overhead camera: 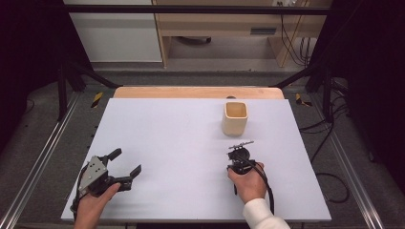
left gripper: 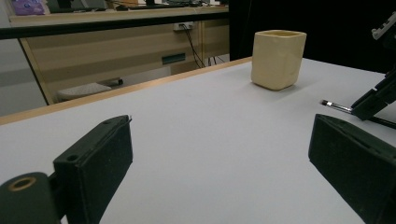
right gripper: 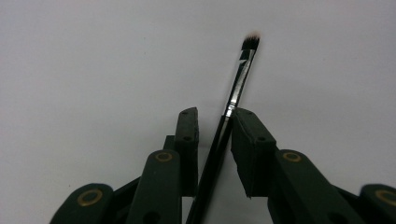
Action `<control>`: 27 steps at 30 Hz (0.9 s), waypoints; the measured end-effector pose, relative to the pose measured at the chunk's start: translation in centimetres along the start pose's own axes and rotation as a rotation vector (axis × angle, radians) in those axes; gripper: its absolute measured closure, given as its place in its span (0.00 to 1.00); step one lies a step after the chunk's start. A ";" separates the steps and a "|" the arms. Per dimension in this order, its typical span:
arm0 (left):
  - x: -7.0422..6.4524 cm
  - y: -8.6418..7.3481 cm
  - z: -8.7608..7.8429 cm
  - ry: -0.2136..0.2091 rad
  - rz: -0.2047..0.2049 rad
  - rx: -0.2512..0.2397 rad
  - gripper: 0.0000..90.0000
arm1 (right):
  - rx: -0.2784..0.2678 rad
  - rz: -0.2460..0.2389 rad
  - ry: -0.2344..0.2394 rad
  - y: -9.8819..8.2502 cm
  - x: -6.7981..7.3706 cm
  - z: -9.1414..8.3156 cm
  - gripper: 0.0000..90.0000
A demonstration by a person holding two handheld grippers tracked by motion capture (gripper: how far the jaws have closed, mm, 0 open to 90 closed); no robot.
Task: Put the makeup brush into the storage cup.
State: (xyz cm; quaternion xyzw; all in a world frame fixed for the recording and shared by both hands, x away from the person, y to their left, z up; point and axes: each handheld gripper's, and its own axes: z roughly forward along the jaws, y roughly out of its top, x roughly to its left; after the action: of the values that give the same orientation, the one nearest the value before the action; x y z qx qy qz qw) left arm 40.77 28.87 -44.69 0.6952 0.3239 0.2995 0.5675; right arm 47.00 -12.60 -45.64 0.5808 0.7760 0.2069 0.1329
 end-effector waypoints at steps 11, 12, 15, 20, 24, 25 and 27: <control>0.0 0.0 0.0 -0.001 0.001 0.001 0.07 | -0.003 0.001 -0.013 0.0 -0.1 0.1 0.85; 0.0 0.0 0.0 -0.001 0.001 0.001 0.07 | -0.003 0.002 -0.011 0.0 -0.1 0.1 0.86; 0.0 0.0 0.0 -0.001 0.000 0.002 0.07 | 0.000 0.010 -0.011 0.0 -0.2 0.1 0.87; 0.0 0.0 0.1 -0.004 -0.002 0.004 0.07 | -0.002 0.013 -0.015 0.0 -0.2 0.1 0.88; 0.0 0.0 0.1 -0.004 -0.001 0.002 0.07 | -0.002 0.017 -0.017 0.0 -0.2 0.1 0.89; 0.0 0.0 0.0 -0.004 -0.001 0.002 0.07 | -0.002 0.018 -0.018 0.0 -0.2 0.1 0.89; 0.0 0.0 0.0 -0.003 -0.001 0.002 0.07 | -0.002 0.022 -0.018 0.1 -0.2 0.1 0.90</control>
State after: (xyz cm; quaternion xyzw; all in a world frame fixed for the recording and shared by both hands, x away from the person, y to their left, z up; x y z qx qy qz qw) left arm 40.80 28.83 -44.70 0.6962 0.3234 0.2978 0.5675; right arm 47.14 -12.77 -45.69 0.5911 0.7681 0.2039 0.1380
